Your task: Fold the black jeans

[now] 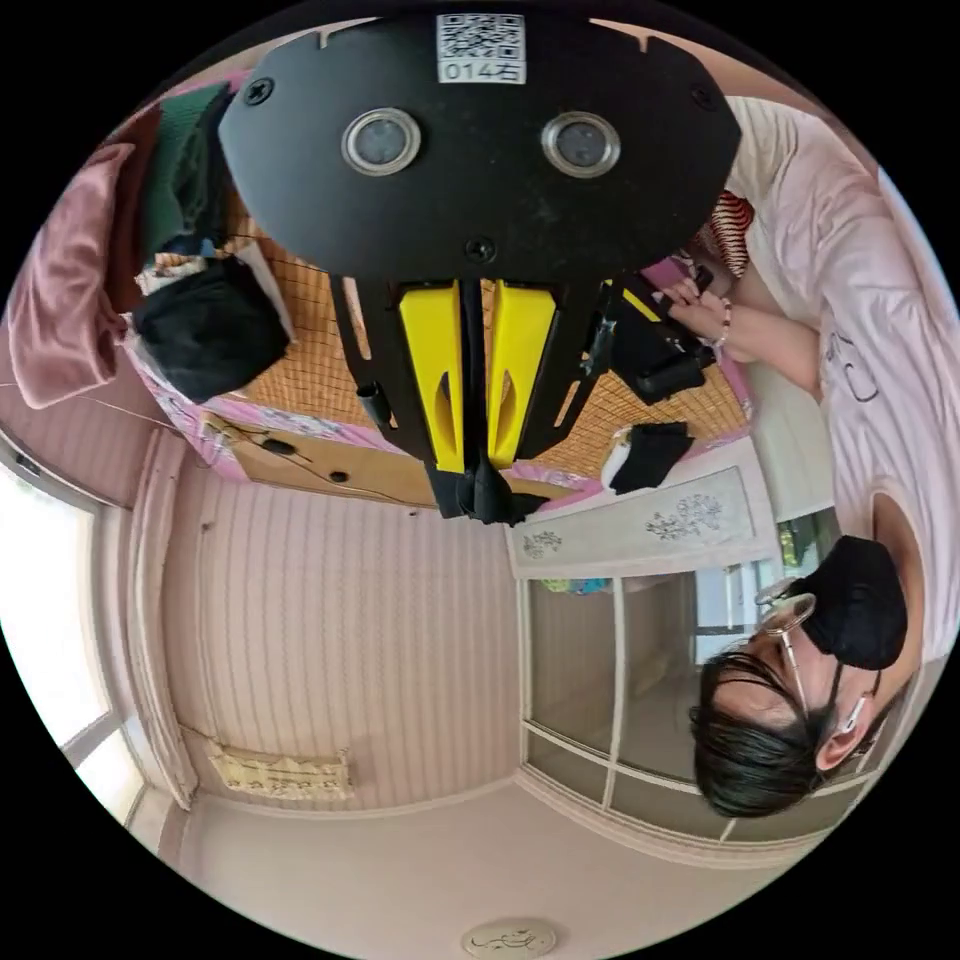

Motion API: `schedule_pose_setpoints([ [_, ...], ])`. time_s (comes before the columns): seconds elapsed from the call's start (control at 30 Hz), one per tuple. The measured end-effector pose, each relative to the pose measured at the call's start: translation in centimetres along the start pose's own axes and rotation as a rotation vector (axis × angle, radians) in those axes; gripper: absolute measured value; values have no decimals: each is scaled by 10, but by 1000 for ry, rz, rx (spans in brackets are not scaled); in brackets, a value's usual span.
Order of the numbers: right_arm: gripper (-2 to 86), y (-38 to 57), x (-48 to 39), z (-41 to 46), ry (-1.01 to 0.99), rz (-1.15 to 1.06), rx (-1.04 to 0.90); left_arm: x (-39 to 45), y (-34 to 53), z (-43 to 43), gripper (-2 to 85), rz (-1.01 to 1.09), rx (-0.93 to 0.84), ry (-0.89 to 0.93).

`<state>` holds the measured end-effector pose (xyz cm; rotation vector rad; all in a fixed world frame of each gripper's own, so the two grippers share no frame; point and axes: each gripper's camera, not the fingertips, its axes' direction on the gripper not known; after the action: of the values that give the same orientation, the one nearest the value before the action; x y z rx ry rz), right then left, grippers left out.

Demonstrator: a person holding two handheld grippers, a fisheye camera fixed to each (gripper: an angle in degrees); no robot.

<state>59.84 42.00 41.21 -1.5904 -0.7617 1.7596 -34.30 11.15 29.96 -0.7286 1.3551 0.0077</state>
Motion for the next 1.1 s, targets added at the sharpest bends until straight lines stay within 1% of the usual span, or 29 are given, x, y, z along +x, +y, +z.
schedule_pose_setpoints([
  [0.07, 63, 9, -49, 59, -311, 55, -41, -23, 25, -60, -10, -73, 91, -89],
  [0.1, 68, 17, -63, 76, -367, 64, -58, -30, 34, -75, -10, -99, 112, -114],
  [0.13, 82, 35, -92, 112, -446, 74, -112, -45, 53, -103, -10, -155, 147, -165],
  [0.17, 89, 56, -119, 146, -496, 80, -221, -58, 72, -129, -10, -210, 167, -222],
  [0.2, 89, 66, -131, 161, -520, 78, -282, -64, 82, -141, -10, -235, 174, -254],
  [0.23, 88, 84, -149, 182, -552, 80, -375, -73, 101, -160, -10, -271, 185, -328],
  [0.27, 84, 97, -162, 193, -535, 83, -417, -80, 116, -173, -10, -280, 172, -409],
  [0.33, 83, 109, -175, 201, -462, 68, -446, -90, 128, -181, -10, -296, 96, -478],
  [0.37, 85, 111, -186, 206, -415, 24, -483, -94, 131, -181, -10, -294, 55, -480],
  [0.43, 90, 112, -206, 217, -420, -66, -555, -94, 129, -179, -10, -275, 38, -448],
  [0.53, 91, 115, -252, 235, -454, -246, -681, -89, 120, -175, -10, -259, 87, -376],
  [0.57, 88, 119, -270, 240, -429, -324, -705, -87, 117, -174, -10, -259, 103, -356],
  [0.67, 50, 128, -300, 253, -336, -438, -752, -78, 113, -180, -10, -250, 151, -338],
  [0.7, 44, 128, -305, 254, -335, -450, -760, -76, 113, -182, -10, -244, 167, -340],
  [0.77, 14, 118, -317, 245, -321, -483, -716, -70, 118, -195, -9, -217, 251, -369],
  [0.87, 8, 112, -328, 235, -328, -547, -671, -72, 118, -201, -7, -239, 269, -356],
  [0.97, 16, 125, -334, 249, -407, -522, -736, -71, 112, -200, 7, -256, 285, -311],
  [1.0, 19, 127, -334, 252, -412, -511, -745, -69, 111, -200, 14, -259, 292, -311],
  [1.07, 43, 126, -336, 257, -411, -464, -735, -69, 103, -197, 58, -293, 267, -322],
  [1.1, 52, 124, -337, 257, -409, -464, -734, -68, 101, -196, 62, -290, 257, -321],
])
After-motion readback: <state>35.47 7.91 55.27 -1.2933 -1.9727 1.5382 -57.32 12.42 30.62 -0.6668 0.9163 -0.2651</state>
